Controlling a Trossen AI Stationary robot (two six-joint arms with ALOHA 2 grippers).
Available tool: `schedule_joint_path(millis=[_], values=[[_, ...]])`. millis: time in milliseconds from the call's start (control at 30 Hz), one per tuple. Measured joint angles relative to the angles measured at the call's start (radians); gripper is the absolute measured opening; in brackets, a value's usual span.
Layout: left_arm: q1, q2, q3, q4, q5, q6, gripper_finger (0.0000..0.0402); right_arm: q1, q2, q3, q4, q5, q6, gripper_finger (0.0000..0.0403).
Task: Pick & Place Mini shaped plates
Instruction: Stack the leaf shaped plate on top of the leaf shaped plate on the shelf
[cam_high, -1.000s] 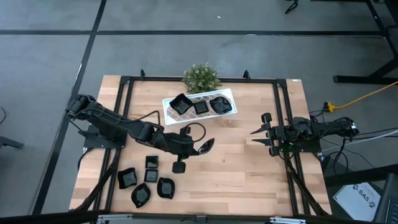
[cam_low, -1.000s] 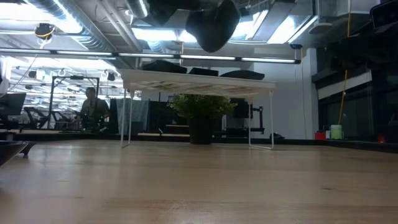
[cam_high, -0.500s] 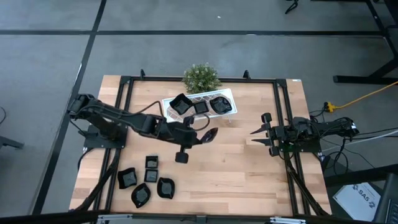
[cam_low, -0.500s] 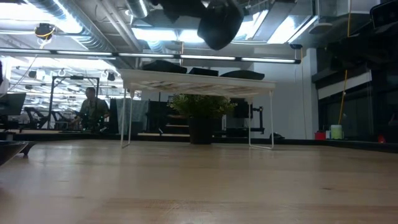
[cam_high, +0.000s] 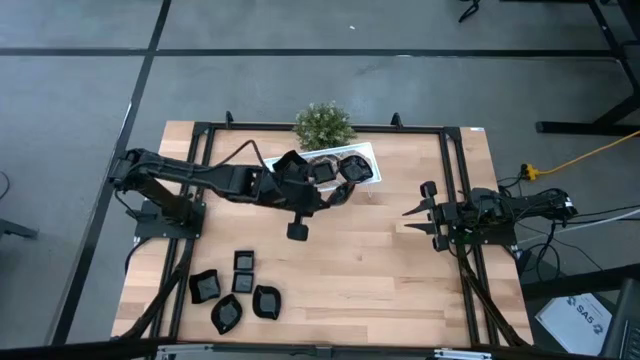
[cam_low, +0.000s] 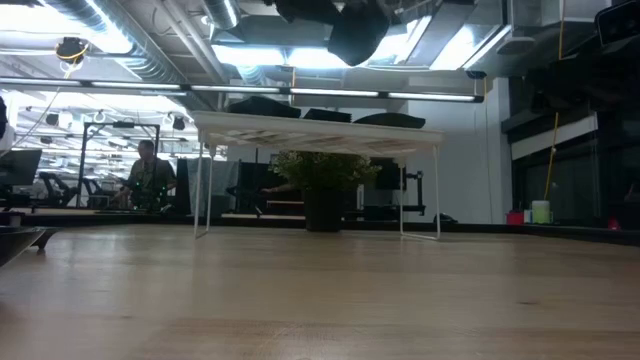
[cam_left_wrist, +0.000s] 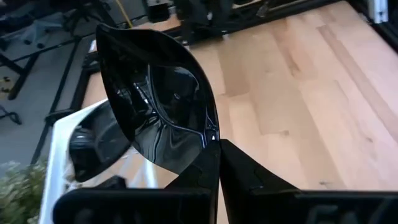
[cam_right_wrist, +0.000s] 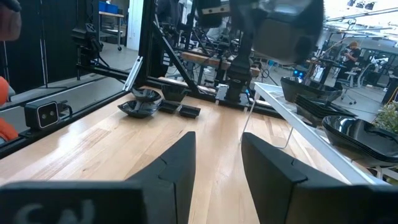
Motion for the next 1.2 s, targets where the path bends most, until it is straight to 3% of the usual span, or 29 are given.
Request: schedule_joint_path(millis=[1200], values=[[0.038,0.098,0.002,0.05,0.018,0.023,0.0001,0.0,0.001,0.0,0.0,0.0,0.0,0.0129]])
